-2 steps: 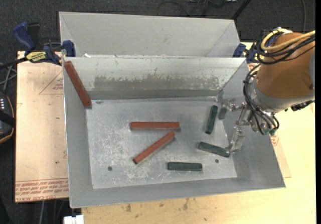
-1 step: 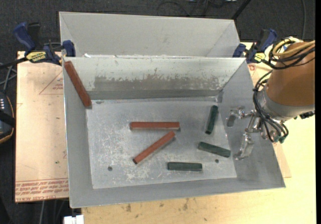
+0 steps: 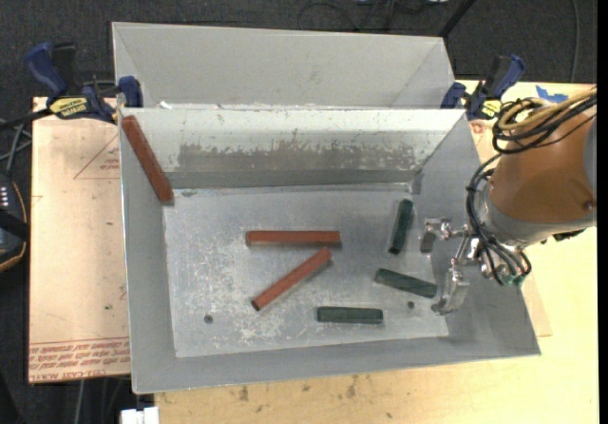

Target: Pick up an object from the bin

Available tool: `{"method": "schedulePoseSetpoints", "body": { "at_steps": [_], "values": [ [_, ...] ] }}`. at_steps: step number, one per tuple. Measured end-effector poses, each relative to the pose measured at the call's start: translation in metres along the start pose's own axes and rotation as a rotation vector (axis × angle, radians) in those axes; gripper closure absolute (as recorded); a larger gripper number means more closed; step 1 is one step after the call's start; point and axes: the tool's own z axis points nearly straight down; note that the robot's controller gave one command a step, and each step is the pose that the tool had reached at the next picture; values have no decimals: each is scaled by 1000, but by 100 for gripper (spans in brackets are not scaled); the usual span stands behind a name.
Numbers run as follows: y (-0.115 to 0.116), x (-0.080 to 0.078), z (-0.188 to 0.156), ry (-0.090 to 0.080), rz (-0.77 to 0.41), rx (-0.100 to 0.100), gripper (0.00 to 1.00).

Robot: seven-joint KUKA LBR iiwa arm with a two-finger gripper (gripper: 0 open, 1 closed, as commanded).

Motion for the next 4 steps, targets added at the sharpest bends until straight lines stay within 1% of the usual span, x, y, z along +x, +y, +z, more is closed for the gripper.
{"method": "schedulePoseSetpoints", "body": {
  "at_steps": [1,2,3,4],
  "values": [
    [-19,7,56,9,191,-2,100],
    [-19,7,56,9,191,-2,100],
    [-11,-16,-51,7,194,-1,100],
    [-11,-16,-51,7,194,-1,100]
  ]
}}
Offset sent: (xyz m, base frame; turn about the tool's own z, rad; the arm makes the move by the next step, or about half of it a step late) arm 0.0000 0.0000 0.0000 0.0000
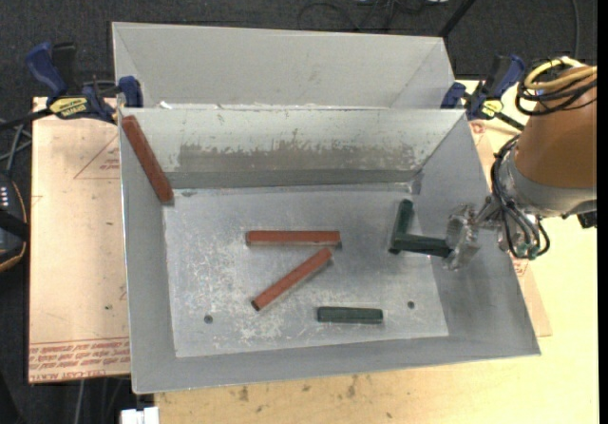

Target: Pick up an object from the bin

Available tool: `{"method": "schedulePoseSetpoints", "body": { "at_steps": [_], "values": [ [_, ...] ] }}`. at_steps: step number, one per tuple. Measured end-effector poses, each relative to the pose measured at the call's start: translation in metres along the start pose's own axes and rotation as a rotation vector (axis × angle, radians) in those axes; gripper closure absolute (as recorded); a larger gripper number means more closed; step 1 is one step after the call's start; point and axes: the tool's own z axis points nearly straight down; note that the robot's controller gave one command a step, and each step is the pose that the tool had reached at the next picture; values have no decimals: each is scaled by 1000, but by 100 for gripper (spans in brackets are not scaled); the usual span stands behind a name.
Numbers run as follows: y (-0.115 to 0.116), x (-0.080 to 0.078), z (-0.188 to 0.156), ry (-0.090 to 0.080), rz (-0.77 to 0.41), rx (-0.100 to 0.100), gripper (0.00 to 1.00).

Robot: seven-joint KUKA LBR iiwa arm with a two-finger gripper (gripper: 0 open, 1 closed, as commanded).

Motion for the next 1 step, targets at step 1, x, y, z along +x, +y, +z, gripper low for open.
{"method": "schedulePoseSetpoints", "body": {
  "at_steps": [1],
  "values": [
    [4,-26,-31,2,-15,0,100]
  ]
}}
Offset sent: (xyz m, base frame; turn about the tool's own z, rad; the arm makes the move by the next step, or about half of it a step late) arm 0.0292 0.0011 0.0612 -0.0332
